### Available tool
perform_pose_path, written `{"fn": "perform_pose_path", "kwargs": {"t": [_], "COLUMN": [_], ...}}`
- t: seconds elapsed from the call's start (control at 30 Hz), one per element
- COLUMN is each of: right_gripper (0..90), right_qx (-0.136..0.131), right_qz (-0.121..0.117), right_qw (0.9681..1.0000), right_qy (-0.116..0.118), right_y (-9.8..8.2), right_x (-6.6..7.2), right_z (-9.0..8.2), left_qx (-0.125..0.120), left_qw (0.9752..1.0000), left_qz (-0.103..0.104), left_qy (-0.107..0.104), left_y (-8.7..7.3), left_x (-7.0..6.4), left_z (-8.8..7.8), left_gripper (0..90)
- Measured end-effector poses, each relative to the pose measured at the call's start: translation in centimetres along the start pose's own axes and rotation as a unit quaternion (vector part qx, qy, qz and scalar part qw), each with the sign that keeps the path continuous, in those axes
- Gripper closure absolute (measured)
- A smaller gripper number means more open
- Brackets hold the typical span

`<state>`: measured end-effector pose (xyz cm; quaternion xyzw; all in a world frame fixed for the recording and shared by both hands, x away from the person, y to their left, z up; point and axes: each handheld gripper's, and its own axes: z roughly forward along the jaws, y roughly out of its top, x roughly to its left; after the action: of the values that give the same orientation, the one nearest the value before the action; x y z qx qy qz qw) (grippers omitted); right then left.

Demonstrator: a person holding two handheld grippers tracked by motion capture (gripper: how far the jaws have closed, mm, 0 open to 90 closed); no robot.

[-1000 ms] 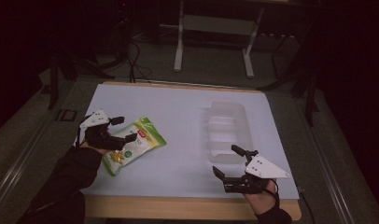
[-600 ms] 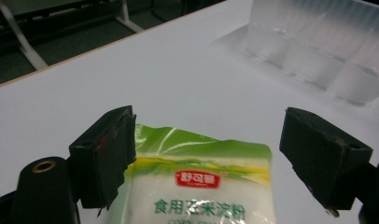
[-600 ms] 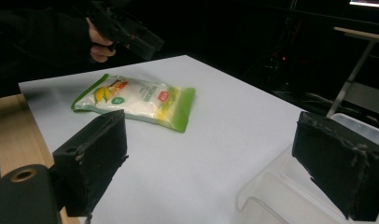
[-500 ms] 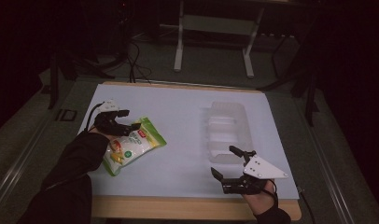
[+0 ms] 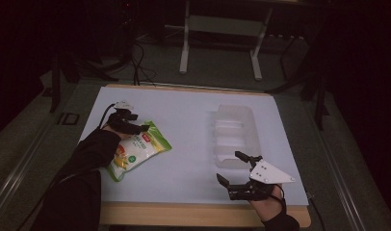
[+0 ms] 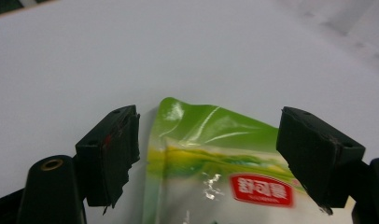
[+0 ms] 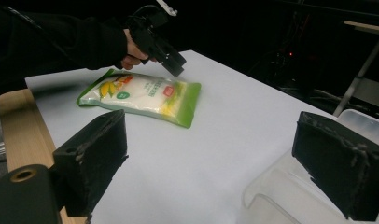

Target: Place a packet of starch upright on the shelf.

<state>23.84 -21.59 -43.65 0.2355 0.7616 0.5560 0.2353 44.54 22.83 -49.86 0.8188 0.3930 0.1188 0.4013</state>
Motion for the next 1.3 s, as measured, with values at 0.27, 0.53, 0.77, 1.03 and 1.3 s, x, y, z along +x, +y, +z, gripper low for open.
{"fn": "perform_pose_path", "kwargs": {"t": [0.27,0.53,0.77,1.03,1.3], "right_gripper": [10.1,10.1,10.1,10.1,10.2], "right_qx": [0.002,0.006,0.008,0.011,0.011], "right_qz": [0.003,0.007,0.005,0.003,0.002], "right_qw": [1.0000,0.9999,0.9999,0.9999,0.9999], "right_qy": [0.006,0.009,0.009,0.010,0.010], "right_y": [-0.1,-0.2,-0.2,-0.2,-0.2], "right_x": [0.0,-0.1,0.0,0.1,0.2], "right_z": [0.1,0.2,0.2,0.3,0.3], "left_qx": [0.030,0.054,0.080,0.097,0.126], "left_qw": [0.9995,0.9982,0.9963,0.9951,0.9918], "left_qz": [-0.011,-0.020,-0.022,-0.003,0.016], "left_qy": [0.000,-0.017,-0.023,-0.018,0.013], "left_y": [-0.1,-0.3,-0.4,-0.3,0.2], "left_x": [1.4,1.7,1.8,0.9,-0.3], "left_z": [1.5,2.5,3.1,3.4,3.5], "left_gripper": [24.8,25.7,31.0,44.0,57.0]}}
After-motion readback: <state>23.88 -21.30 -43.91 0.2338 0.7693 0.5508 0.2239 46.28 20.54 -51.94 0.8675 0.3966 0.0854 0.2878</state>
